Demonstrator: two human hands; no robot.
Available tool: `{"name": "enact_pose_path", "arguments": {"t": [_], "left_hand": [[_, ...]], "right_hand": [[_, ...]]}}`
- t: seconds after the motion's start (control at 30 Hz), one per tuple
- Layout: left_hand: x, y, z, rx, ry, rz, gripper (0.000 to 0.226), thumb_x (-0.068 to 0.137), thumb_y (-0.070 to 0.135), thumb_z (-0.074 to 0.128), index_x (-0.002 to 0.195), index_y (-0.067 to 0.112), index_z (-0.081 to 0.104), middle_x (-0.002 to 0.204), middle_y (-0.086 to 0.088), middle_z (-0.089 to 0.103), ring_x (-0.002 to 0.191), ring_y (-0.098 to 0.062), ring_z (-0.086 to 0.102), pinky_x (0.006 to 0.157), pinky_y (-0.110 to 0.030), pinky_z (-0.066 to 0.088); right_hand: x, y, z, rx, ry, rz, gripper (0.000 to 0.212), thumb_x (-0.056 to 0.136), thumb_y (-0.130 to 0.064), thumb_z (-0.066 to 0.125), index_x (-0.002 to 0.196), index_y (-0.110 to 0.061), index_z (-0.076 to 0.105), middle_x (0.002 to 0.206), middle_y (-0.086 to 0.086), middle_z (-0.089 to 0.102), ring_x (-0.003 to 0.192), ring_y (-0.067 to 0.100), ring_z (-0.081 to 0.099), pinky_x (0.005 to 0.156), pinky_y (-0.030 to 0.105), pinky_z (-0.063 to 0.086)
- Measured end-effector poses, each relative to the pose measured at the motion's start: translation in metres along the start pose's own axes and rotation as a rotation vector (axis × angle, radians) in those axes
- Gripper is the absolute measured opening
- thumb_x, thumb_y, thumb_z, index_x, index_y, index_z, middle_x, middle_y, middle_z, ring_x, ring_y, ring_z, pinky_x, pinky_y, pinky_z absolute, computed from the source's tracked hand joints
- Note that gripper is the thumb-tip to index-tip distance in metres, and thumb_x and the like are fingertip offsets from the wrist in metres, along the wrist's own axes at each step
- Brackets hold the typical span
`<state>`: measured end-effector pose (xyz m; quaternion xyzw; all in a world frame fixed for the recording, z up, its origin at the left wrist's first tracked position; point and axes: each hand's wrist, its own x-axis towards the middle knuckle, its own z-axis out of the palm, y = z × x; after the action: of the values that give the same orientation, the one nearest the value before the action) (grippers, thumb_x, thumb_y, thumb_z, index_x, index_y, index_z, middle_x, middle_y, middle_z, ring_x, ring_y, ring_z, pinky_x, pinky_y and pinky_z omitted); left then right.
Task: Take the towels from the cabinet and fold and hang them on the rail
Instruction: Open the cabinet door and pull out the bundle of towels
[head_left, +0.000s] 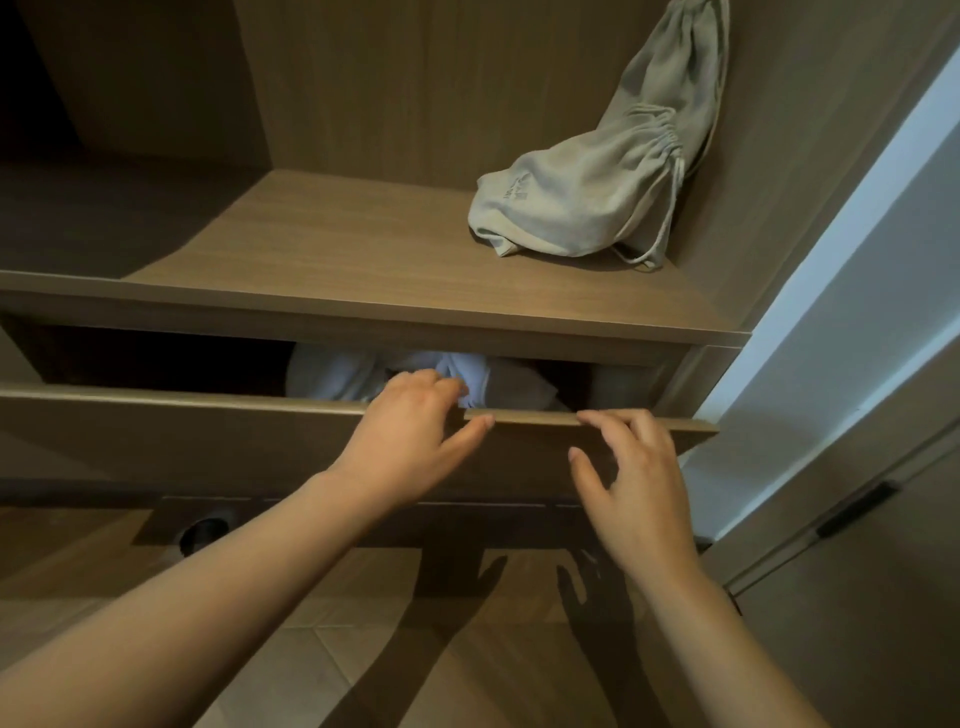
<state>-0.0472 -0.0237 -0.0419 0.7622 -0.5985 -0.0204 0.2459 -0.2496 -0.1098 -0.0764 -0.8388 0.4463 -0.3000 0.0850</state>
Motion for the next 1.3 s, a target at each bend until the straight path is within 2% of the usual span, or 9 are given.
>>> {"name": "enact_pose_path", "arguments": {"t": [0.1,0.33,0.5,0.67,0.73,0.87,1.07,1.2,1.3], "left_hand": [[-0.004,0.003,0.007,0.019,-0.127,0.01,0.049,0.086,0.066,0.048,0.105,0.025,0.068,0.095,0.007,0.059,0.088,-0.007,0.053,0.075,-0.027,0.049],[-0.019,0.007,0.019,-0.027,-0.247,0.013,0.049,0.079,0.067,0.059,0.11,0.03,0.068,0.099,0.011,0.065,0.088,-0.005,0.058,0.079,-0.032,0.054],[-0.021,0.007,0.02,-0.024,-0.224,0.038,0.049,0.079,0.068,0.058,0.108,0.029,0.069,0.096,0.01,0.063,0.085,-0.006,0.058,0.076,-0.031,0.053],[-0.029,0.005,0.024,-0.002,-0.235,0.082,0.053,0.077,0.071,0.056,0.104,0.028,0.069,0.094,0.013,0.061,0.084,-0.004,0.056,0.074,-0.028,0.052],[-0.034,0.004,0.025,0.014,-0.238,0.117,0.056,0.076,0.073,0.053,0.104,0.028,0.069,0.093,0.013,0.061,0.083,-0.004,0.055,0.074,-0.029,0.051],[-0.039,0.002,0.026,0.034,-0.24,0.164,0.055,0.076,0.073,0.053,0.106,0.03,0.071,0.094,0.013,0.061,0.083,-0.003,0.054,0.072,-0.029,0.05],[-0.048,-0.002,0.038,-0.042,-0.343,0.076,0.059,0.063,0.075,0.066,0.105,0.033,0.068,0.094,0.015,0.059,0.085,-0.003,0.056,0.074,-0.027,0.051],[-0.062,-0.009,0.06,-0.03,-0.531,0.034,0.069,0.07,0.077,0.061,0.121,0.03,0.059,0.118,0.009,0.055,0.105,-0.009,0.052,0.09,-0.032,0.051],[-0.077,-0.015,0.085,0.015,-0.598,0.062,0.072,0.079,0.074,0.052,0.137,0.03,0.049,0.141,0.006,0.044,0.126,-0.014,0.042,0.105,-0.033,0.04]], "right_hand": [[-0.021,0.004,-0.004,0.028,0.009,0.022,0.028,0.092,-0.033,0.06,0.119,-0.027,0.064,0.109,-0.013,0.049,0.103,-0.002,0.039,0.075,0.006,0.029],[-0.02,0.023,-0.023,0.025,-0.025,0.068,0.017,0.089,-0.038,0.063,0.095,-0.028,0.075,0.084,-0.018,0.06,0.077,-0.003,0.053,0.063,0.014,0.042],[-0.005,0.039,-0.027,-0.001,-0.217,0.161,0.019,0.086,-0.053,0.062,0.09,-0.036,0.069,0.091,-0.018,0.06,0.092,0.008,0.056,0.086,0.045,0.053],[-0.014,0.052,-0.025,0.033,-0.325,0.236,0.03,0.079,-0.07,0.056,0.088,-0.043,0.064,0.091,-0.022,0.062,0.096,0.008,0.058,0.096,0.051,0.049],[-0.016,0.057,-0.024,-0.002,-0.345,0.303,0.046,0.07,-0.081,0.051,0.09,-0.041,0.063,0.096,-0.019,0.062,0.098,0.009,0.058,0.096,0.048,0.05],[-0.014,0.064,-0.024,-0.032,-0.328,0.423,0.081,0.058,-0.089,0.046,0.103,-0.026,0.069,0.099,-0.01,0.064,0.083,0.005,0.053,0.06,0.02,0.041],[-0.013,0.083,-0.018,-0.088,-0.469,0.602,0.094,0.066,-0.081,0.062,0.133,-0.015,0.055,0.132,0.003,0.058,0.117,0.026,0.056,0.078,0.032,0.045],[-0.039,0.1,-0.005,0.047,-0.59,0.684,0.086,0.064,-0.074,0.07,0.124,-0.013,0.059,0.108,-0.002,0.065,0.091,0.015,0.06,0.064,0.025,0.044],[-0.069,0.112,0.012,0.188,-0.589,0.692,0.079,0.066,-0.064,0.075,0.125,-0.016,0.057,0.104,-0.005,0.061,0.092,0.013,0.059,0.068,0.024,0.048]]}}
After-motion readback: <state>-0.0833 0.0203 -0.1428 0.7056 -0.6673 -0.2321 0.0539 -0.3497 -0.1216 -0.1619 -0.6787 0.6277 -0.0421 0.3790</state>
